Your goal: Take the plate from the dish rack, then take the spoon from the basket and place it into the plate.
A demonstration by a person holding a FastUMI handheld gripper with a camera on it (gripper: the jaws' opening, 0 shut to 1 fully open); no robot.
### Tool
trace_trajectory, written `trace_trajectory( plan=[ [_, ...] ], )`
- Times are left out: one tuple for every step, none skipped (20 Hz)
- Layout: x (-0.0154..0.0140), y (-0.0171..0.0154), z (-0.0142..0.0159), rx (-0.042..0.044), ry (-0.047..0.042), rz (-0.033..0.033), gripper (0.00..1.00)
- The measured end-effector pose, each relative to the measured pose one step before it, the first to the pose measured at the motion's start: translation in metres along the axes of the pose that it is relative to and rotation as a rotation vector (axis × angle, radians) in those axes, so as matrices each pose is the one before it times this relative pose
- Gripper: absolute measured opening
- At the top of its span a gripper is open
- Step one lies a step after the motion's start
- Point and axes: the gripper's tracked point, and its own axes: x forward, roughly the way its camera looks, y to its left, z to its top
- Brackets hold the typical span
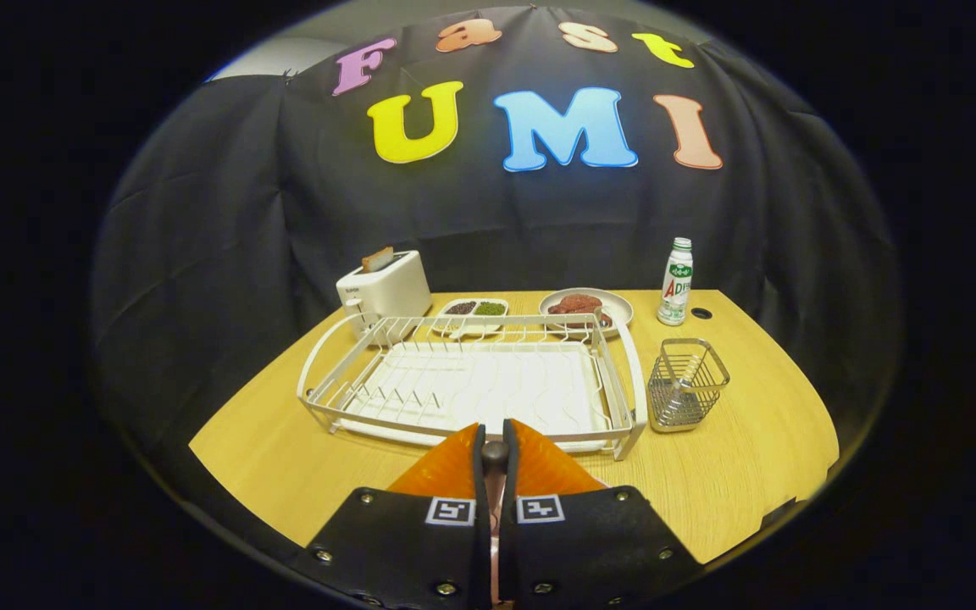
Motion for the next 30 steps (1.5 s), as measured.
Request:
trace_trajectory(
  plan=[
    [0.00047, -0.00104, -0.00246, -0.00922, 0.01192, 0.00179, 0.04],
    [-0.00101, -0.00266, -0.00061, -0.00207, 0.01037, 0.00861, 0.08],
    [0.00099, -0.00125, -0.00395, 0.00073, 0.01577, -0.00185, 0.11],
    [-0.00109, -0.00615, -0.00101, -0.00431, 0.01424, -0.00832, 0.14],
    [-0.00087, -0.00564, 0.0018, -0.00154, -0.00153, -0.00743, 0.16],
    [-0.00505, -0.00183, 0.00509, 0.00053, -0.00501, 0.00765, 0.17],
    [-0.00302, -0.00594, 0.0041, 0.00405, -0.00537, -0.00111, 0.21],
    [-0.00171, -0.00727, 0.00349, 0.00899, -0.00578, -0.00276, 0.23],
    [-0.00289, -0.00658, 0.0073, 0.00985, -0.01094, -0.00336, 0.23],
    [-0.00555, -0.00849, 0.00823, 0.00705, -0.01348, -0.00948, 0.23],
    [-0.00355, -0.00879, 0.00925, 0.00571, -0.02126, -0.00827, 0.23],
    [-0.00413, -0.00927, 0.00798, 0.00196, -0.01829, -0.01783, 0.23],
    [-0.00383, -0.01034, 0.00881, -0.00074, -0.02097, -0.01392, 0.23],
    [-0.00453, -0.00949, 0.00978, -0.00562, -0.02607, -0.01407, 0.23],
    [-0.00394, -0.01106, 0.01041, -0.01443, -0.02708, -0.01379, 0.23],
    [-0.00215, -0.01188, 0.00746, -0.01474, -0.02087, -0.01509, 0.23],
    [-0.00164, -0.01257, 0.00587, -0.00978, -0.0133, -0.01212, 0.23],
    [-0.00176, -0.01177, 0.00517, -0.00607, -0.0135, -0.00949, 0.23],
    [-0.00037, -0.01276, 0.00744, -0.00698, -0.01799, -0.01375, 0.23],
    [-0.0018, -0.01259, 0.00816, -0.00883, -0.02029, -0.01192, 0.23],
    [-0.00095, -0.01215, 0.00892, -0.00843, -0.02405, -0.01534, 0.23],
    [0.00021, -0.01152, 0.00869, -0.00905, -0.02463, -0.01042, 0.23],
    [0.00041, -0.00866, 0.00963, -0.00769, -0.02824, -0.00309, 0.23],
    [0.00247, -0.00752, 0.00829, -0.00969, -0.02322, -0.00187, 0.23],
    [0.00295, -0.00707, 0.00552, -0.0097, -0.01509, -0.00032, 0.23],
    [0.00257, -0.00642, 0.00318, -0.00769, -0.01227, 0.00128, 0.23],
    [0.00213, -0.00537, 0.00335, -0.00396, -0.00913, 0.00222, 0.23],
    [0.00253, -0.00427, 0.00334, 0.0029, -0.01142, 0.00654, 0.23],
    [0.00241, -0.00287, 0.00239, 0.00381, -0.0102, 0.00653, 0.23],
    [0.00311, -0.00331, 0.00102, 0.00149, -0.00754, 0.00731, 0.23]
  ],
)
